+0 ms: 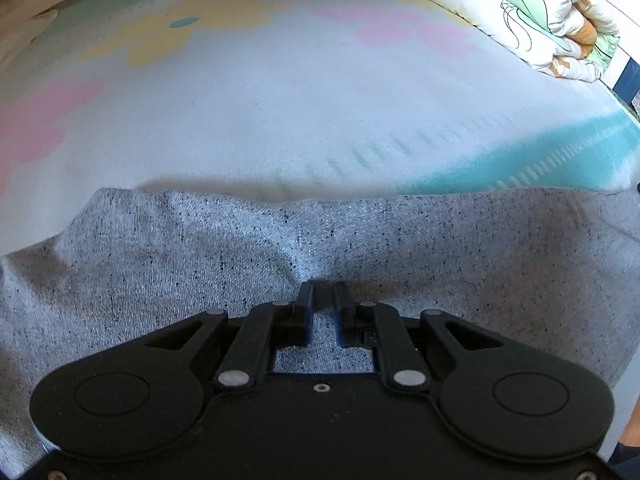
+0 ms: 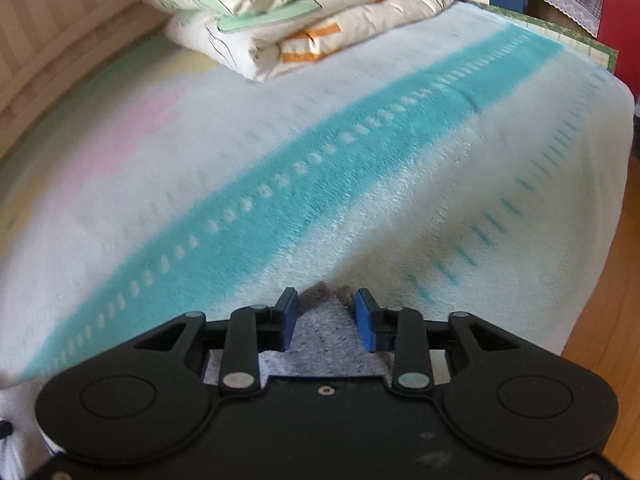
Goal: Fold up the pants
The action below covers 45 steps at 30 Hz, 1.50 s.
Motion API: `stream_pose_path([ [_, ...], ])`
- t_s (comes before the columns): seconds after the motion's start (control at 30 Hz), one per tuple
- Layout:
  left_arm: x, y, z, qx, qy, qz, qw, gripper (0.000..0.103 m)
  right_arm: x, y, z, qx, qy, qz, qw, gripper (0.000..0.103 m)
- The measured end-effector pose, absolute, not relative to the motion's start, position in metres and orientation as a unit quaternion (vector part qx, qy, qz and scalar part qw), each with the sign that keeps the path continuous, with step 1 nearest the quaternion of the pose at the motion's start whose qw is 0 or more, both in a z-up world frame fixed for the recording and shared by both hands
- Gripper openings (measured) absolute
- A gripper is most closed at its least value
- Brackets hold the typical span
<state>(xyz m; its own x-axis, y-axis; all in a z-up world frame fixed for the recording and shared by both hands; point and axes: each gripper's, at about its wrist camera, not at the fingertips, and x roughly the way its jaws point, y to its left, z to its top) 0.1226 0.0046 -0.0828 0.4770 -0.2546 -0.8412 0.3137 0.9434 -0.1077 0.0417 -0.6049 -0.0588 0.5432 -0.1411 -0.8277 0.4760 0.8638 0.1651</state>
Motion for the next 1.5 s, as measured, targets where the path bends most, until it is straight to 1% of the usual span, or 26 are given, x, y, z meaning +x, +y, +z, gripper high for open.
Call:
stream_pose_path([
  [0.03, 0.123, 0.003, -0.084, 0.030, 0.483, -0.164, 0.860, 0.019, 0.038, -0.603, -0.057, 0.196, 0.439, -0.167, 0.861, 0.005],
  [0.07, 0.123, 0.003, -0.084, 0.028, 0.482, -0.162, 0.861, 0.019, 0.036, -0.601, -0.055, 0.198, 0.438, -0.159, 0.862, 0.003],
  [0.13, 0.122, 0.003, -0.084, 0.025, 0.479, -0.160, 0.863, 0.019, 0.030, -0.590, -0.047, 0.169, 0.430, -0.156, 0.873, 0.002],
  [0.23, 0.122, 0.004, -0.084, 0.019, 0.473, -0.161, 0.866, 0.019, 0.022, -0.586, -0.041, 0.127, 0.425, -0.222, 0.868, 0.002],
  [0.3, 0.122, 0.005, -0.084, 0.021, 0.470, -0.165, 0.867, 0.019, 0.022, -0.591, -0.048, 0.134, 0.436, -0.243, 0.856, 0.000],
  [0.4, 0.124, 0.011, -0.078, 0.012, 0.472, -0.171, 0.865, 0.019, 0.029, -0.581, -0.061, 0.105, 0.458, -0.260, 0.843, 0.003],
  [0.43, 0.124, 0.016, -0.075, 0.004, 0.475, -0.170, 0.863, 0.019, 0.031, -0.573, -0.059, 0.079, 0.451, -0.274, 0.846, 0.007],
  [0.47, 0.123, 0.023, -0.070, -0.001, 0.477, -0.166, 0.863, 0.019, 0.031, -0.564, -0.054, 0.059, 0.437, -0.289, 0.850, 0.014],
  [0.5, 0.120, 0.030, -0.066, -0.003, 0.471, -0.166, 0.866, 0.019, 0.030, -0.557, -0.048, 0.053, 0.425, -0.293, 0.855, 0.016],
  [0.6, 0.104, 0.052, -0.051, 0.019, 0.446, -0.160, 0.880, 0.019, 0.027, -0.533, -0.023, 0.056, 0.401, -0.270, 0.874, 0.017],
  [0.67, 0.094, 0.072, -0.049, 0.031, 0.447, -0.154, 0.881, 0.019, 0.028, -0.511, -0.006, 0.056, 0.394, -0.235, 0.887, 0.017],
  [0.73, 0.088, 0.091, -0.057, 0.027, 0.474, -0.143, 0.868, 0.019, 0.031, -0.486, 0.007, 0.059, 0.401, -0.191, 0.894, 0.017],
  [0.8, 0.082, 0.114, -0.073, 0.007, 0.523, -0.136, 0.842, 0.019, 0.037, -0.460, 0.016, 0.069, 0.410, -0.144, 0.898, 0.017],
  [0.87, 0.063, 0.136, -0.078, -0.021, 0.520, -0.146, 0.842, 0.020, 0.047, -0.427, 0.023, 0.071, 0.423, -0.103, 0.897, 0.018],
  [0.93, 0.045, 0.146, -0.075, -0.016, 0.531, -0.151, 0.834, 0.020, 0.060, -0.392, 0.026, 0.072, 0.437, -0.056, 0.895, 0.018],
  [1.03, 0.029, 0.154, -0.071, -0.012, 0.557, -0.155, 0.815, 0.020, 0.082, -0.345, 0.021, 0.090, 0.467, 0.002, 0.880, 0.019],
  [1.13, 0.033, 0.161, -0.059, -0.023, 0.582, -0.150, 0.799, 0.020, 0.109, -0.299, 0.011, 0.132, 0.505, 0.058, 0.851, 0.022],
  [1.17, 0.038, 0.165, -0.051, -0.031, 0.580, -0.141, 0.802, 0.020, 0.118, -0.284, 0.006, 0.143, 0.521, 0.076, 0.838, 0.023],
  [1.27, 0.058, 0.181, -0.023, -0.047, 0.529, -0.103, 0.841, 0.020, 0.145, -0.235, -0.011, 0.158, 0.550, 0.115, 0.812, 0.025],
  [1.33, 0.074, 0.195, -0.013, -0.060, 0.505, -0.067, 0.859, 0.021, 0.161, -0.210, -0.024, 0.161, 0.571, 0.119, 0.796, 0.026],
  [1.37, 0.083, 0.204, -0.011, -0.069, 0.497, -0.040, 0.864, 0.021, 0.168, -0.197, -0.030, 0.160, 0.579, 0.122, 0.791, 0.027],
  [1.43, 0.097, 0.222, -0.015, -0.084, 0.493, -0.007, 0.866, 0.021, 0.183, -0.172, -0.039, 0.154, 0.582, 0.128, 0.788, 0.027],
  [1.5, 0.098, 0.238, -0.027, -0.092, 0.502, 0.009, 0.860, 0.021, 0.194, -0.152, -0.045, 0.156, 0.574, 0.141, 0.791, 0.028],
])
